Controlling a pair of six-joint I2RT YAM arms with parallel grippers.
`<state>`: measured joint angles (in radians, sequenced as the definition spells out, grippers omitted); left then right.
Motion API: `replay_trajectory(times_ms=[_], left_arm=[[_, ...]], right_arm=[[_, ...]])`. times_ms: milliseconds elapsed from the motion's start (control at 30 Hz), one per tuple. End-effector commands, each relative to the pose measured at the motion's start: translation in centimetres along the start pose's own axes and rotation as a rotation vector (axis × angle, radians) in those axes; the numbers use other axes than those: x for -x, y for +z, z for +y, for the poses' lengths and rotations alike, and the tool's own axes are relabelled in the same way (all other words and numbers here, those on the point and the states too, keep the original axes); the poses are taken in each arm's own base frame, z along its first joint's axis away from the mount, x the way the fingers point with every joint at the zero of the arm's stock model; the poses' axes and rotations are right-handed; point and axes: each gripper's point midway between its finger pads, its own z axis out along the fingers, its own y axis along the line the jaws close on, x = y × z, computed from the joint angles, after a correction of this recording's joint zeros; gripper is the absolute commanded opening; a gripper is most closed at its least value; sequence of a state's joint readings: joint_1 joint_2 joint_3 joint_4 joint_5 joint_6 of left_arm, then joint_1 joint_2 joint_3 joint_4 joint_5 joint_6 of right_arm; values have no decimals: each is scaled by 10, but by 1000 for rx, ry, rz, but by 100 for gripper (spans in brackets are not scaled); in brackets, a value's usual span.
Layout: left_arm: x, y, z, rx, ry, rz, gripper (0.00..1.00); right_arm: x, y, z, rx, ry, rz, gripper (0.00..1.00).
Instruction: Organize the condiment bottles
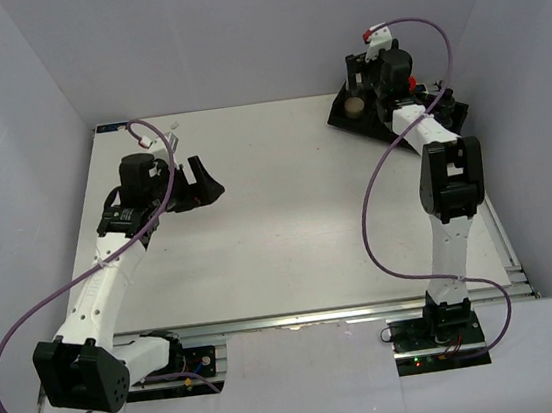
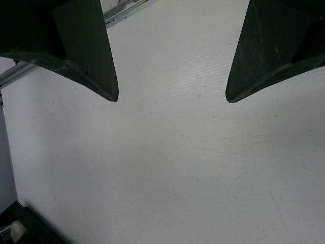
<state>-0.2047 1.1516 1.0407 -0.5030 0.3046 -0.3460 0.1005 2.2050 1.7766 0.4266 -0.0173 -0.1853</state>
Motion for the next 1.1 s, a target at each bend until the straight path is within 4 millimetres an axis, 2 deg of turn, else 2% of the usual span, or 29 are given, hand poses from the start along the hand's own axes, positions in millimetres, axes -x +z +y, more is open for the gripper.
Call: replay_trajectory(times_ms=[0,100,233,300,333,400,433,500,533,567,600,667,700,767,833,967,1067], left_arm=[[30,-5,-20,-71,21,-58,98],[34,-5,-21,-66,13,-63,98],[33,-18,-34,-117,23,-39,97],[34,-28,-36,-110,33,-64,98],[34,-32,-36,-111,35,-71,98],[28,-43,-36,-105,36,-85,98],[22,-45,-37,-116,39,-80,98],[13,-48,-39,-142,39,-78,98],[8,-48,-40,-157,35,-82,98],[-2,-48,-38,-167,28,-74,98],[-10,-45,-37,-174,16,-64,98],[-21,-46,-42,-221,-8,-58,98],[-25,-45,-46,-252,-19,-52,98],[-36,-45,-51,-289,-63,-29,98],[-46,-46,-53,-304,-82,-19,98],[-50,-53,-58,-319,-84,-47,98],[-51,-54,-57,-309,-78,-43,98]], right_arm=[[79,-48,-26,-110,114,-14,90],[79,-79,-21,-101,189,76,90],[65,-145,1,-49,301,239,90],[67,-182,6,-55,352,283,90],[48,-189,12,-57,378,343,90],[41,-233,36,-13,431,387,90],[53,-247,47,38,443,363,90],[58,-281,70,132,464,351,90],[58,-296,80,169,477,351,90],[45,-308,94,206,489,378,90],[51,-318,101,244,491,360,90],[38,-347,124,337,505,375,90],[39,-359,131,377,513,362,90],[33,-377,146,449,528,360,90],[16,-391,158,497,538,381,90],[-12,-400,163,497,529,416,90],[-19,-399,160,474,521,420,90]])
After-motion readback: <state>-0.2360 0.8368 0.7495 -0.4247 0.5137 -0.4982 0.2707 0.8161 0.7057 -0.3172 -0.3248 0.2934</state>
